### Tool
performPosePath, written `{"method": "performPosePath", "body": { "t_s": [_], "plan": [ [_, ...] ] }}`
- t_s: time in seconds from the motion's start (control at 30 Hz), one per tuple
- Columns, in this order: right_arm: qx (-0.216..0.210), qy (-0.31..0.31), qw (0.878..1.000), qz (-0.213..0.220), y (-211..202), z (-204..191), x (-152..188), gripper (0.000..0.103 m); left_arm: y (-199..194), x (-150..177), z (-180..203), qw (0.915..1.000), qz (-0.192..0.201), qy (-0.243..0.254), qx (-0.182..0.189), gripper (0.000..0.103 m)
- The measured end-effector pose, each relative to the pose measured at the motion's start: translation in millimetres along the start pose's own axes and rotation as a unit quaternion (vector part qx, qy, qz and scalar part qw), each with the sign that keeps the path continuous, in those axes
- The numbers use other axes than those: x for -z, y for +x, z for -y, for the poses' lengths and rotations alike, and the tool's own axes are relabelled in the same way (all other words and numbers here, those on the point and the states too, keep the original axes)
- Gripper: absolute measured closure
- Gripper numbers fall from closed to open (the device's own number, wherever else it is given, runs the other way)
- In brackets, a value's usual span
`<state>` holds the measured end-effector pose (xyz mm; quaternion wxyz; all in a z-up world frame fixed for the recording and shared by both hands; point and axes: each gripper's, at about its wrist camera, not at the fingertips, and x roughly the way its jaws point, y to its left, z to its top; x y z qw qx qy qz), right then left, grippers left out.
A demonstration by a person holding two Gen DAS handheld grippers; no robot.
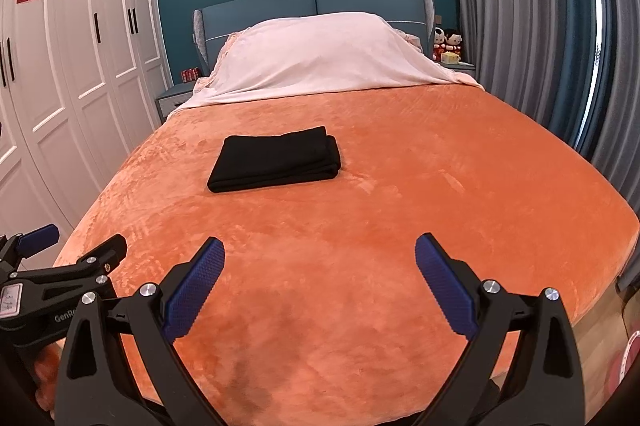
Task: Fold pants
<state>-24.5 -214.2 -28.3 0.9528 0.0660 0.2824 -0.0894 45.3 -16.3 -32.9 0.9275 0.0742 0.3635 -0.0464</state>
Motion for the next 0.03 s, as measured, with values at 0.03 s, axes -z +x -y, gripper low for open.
{"method": "performPosePath", "body": {
  "t_s": [0.03],
  "plan": [
    [0.0,-0.001,1.0,0.0,0.2,0.0,-0.3,0.009,0.6,0.4,-0.2,1.0,-0.001,-0.001,0.001,0.005]
  ]
}}
